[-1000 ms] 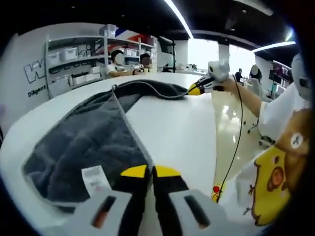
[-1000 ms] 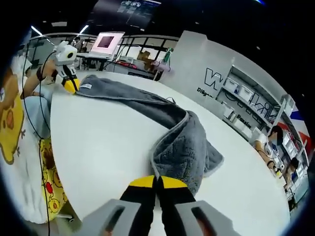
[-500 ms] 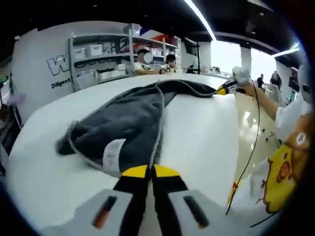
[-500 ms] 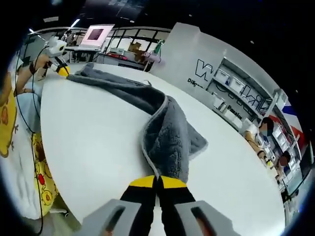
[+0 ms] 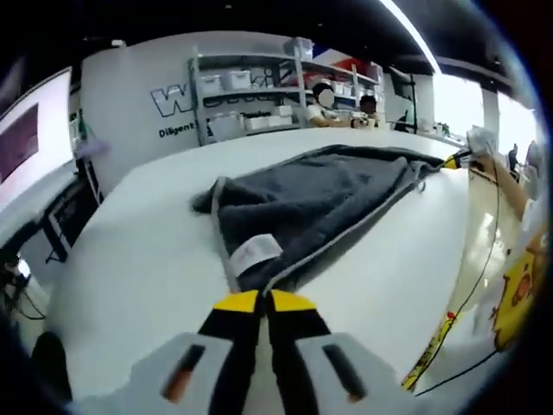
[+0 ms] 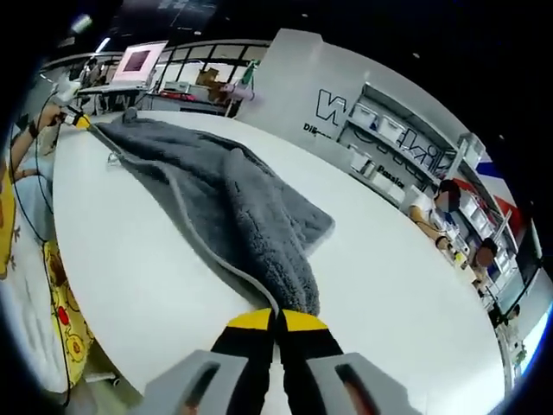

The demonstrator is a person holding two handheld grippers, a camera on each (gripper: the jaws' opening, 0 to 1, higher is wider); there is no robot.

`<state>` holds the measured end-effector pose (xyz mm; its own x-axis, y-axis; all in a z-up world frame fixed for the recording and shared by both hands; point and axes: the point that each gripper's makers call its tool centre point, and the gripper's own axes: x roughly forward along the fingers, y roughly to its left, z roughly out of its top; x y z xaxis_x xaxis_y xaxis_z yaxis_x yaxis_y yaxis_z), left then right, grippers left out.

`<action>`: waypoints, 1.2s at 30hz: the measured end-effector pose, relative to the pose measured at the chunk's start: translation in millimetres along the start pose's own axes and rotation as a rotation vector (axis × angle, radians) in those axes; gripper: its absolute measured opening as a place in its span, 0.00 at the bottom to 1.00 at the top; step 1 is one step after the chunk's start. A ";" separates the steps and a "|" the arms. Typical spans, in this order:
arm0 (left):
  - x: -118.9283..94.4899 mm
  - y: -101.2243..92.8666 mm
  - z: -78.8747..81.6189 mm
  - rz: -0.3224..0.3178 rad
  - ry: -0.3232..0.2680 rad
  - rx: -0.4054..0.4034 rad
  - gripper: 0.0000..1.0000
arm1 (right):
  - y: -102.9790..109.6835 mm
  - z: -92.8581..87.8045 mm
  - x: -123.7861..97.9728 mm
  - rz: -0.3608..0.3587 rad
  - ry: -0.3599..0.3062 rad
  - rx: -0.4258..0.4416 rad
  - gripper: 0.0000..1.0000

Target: Fold the towel on the table until its edges align and the towel forms a compact rectangular stack.

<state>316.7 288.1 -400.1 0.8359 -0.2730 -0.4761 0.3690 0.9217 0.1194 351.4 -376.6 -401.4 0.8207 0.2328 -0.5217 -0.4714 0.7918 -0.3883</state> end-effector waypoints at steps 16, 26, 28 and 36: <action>-18.4 21.6 -12.6 0.064 -0.008 -0.047 0.06 | 7.4 2.4 4.5 0.037 -0.006 0.020 0.02; -21.6 4.1 -3.0 -0.030 -0.073 -0.140 0.18 | 12.6 3.1 -0.3 0.074 -0.029 0.064 0.09; -24.3 1.9 -0.8 -0.043 -0.087 -0.149 0.20 | 14.3 3.7 -2.7 0.093 -0.040 0.083 0.16; -43.0 -2.1 18.7 -0.094 -0.187 -0.187 0.45 | 15.0 23.2 -27.1 0.128 -0.153 0.164 0.32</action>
<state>287.5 292.7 -363.5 0.8685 -0.3897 -0.3063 0.3815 0.9201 -0.0890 329.6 -357.9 -375.4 0.8028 0.4100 -0.4329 -0.5263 0.8285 -0.1914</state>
